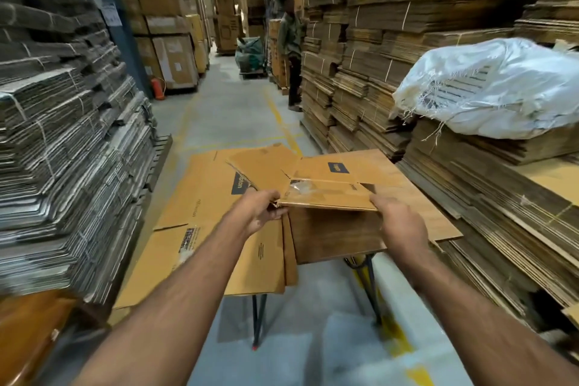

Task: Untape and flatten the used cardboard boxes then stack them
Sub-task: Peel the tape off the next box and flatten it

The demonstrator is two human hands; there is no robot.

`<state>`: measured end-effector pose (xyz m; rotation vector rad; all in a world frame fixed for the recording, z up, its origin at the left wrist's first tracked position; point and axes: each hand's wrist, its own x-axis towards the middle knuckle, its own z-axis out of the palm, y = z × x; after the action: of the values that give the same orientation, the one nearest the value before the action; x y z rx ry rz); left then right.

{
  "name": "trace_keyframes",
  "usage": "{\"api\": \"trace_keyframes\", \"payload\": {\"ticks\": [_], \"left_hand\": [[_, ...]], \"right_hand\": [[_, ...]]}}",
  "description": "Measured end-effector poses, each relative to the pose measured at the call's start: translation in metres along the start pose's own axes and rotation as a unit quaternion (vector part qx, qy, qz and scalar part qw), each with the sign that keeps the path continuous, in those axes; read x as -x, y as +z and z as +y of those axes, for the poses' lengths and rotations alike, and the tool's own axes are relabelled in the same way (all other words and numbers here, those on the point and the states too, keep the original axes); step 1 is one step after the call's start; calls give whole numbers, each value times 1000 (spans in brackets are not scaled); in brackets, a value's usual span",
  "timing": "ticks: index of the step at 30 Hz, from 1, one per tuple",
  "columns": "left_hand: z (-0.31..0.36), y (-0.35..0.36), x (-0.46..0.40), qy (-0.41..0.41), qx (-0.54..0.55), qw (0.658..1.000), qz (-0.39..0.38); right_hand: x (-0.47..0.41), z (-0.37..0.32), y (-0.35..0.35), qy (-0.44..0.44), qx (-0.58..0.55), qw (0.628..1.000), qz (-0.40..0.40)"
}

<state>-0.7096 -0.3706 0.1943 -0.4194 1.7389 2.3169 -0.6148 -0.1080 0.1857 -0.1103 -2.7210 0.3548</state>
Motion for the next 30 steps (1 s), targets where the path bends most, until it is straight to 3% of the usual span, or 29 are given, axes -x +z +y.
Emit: {"api": "trace_keyframes", "payload": {"ticks": [5, 11, 15, 18, 21, 26, 30], "left_hand": [[21, -44, -1, 78, -14, 997, -18], [65, -152, -3, 127, 6, 992, -4], [77, -228, -19, 101, 33, 994, 21], [73, -270, -28, 65, 36, 995, 63], [54, -312, -35, -24, 13, 996, 89], [35, -344, -45, -82, -16, 995, 49], [30, -343, -47, -113, -34, 992, 55]], "right_hand": [[-16, -40, 5, -74, 34, 993, 83], [-37, -143, 45, -137, 78, 986, 50], [-46, -212, 70, -173, 86, 981, 29], [-54, -249, 94, -183, 102, 974, -84], [-46, -276, 117, -180, 136, 954, -195], [-41, -279, 152, -137, 116, 956, -230], [-43, -270, 168, -167, 144, 940, -259]]}}
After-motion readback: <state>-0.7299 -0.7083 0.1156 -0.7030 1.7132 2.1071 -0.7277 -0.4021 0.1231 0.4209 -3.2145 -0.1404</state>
